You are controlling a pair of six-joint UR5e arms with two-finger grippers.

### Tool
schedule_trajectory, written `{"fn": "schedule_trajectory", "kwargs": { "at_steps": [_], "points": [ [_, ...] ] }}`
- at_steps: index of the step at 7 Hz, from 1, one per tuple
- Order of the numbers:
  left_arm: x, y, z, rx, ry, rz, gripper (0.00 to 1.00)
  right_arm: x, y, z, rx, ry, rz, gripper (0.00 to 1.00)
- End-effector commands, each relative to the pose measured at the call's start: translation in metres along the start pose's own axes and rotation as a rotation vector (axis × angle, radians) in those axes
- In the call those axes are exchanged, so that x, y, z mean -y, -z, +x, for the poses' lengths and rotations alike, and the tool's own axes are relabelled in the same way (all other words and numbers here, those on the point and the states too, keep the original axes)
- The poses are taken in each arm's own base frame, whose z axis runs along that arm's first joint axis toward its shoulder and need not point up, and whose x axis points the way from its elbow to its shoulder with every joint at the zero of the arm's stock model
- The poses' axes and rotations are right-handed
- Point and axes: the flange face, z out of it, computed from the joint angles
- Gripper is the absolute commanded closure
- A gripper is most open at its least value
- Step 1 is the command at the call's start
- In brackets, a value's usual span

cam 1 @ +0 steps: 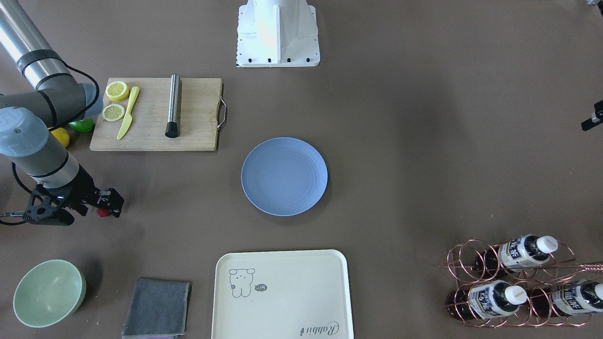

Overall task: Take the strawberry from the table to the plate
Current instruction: 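Lower the right gripper and grasp the red strawberry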

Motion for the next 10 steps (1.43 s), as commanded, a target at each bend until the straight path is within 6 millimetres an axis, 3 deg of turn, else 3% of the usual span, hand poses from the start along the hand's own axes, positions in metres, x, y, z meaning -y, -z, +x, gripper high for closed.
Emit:
{"fn": "schedule_trajectory", "kwargs": {
  "at_steps": [1,2,4,5,6,8,10],
  "points": [
    [0.0,-0.001,-0.001,-0.001,0.001,-0.002,0.01,-0.002,-0.003,0.0,0.005,0.005,0.001,0.29],
    [0.0,-0.001,-0.001,-0.001,0.001,-0.002,0.01,-0.004,-0.001,-0.001,0.008,0.004,0.001,0.47],
    [0.0,-0.001,0.0,-0.001,0.001,-0.002,0.01,-0.009,-0.004,-0.009,0.014,-0.017,-0.005,0.69],
    [0.0,-0.001,0.0,-0.001,0.001,-0.002,0.01,-0.013,0.001,-0.011,0.023,-0.01,-0.003,0.88],
    [0.0,-0.001,0.0,-0.001,0.001,-0.002,0.01,-0.015,0.021,-0.026,0.055,0.006,0.013,1.0],
    [-0.004,-0.003,-0.004,0.002,0.013,-0.01,0.01,-0.009,0.038,-0.067,0.103,-0.047,0.028,1.0],
    [-0.03,-0.017,-0.016,0.01,0.049,-0.043,0.01,0.003,0.062,-0.155,0.096,-0.121,0.021,1.0]
  ]
}}
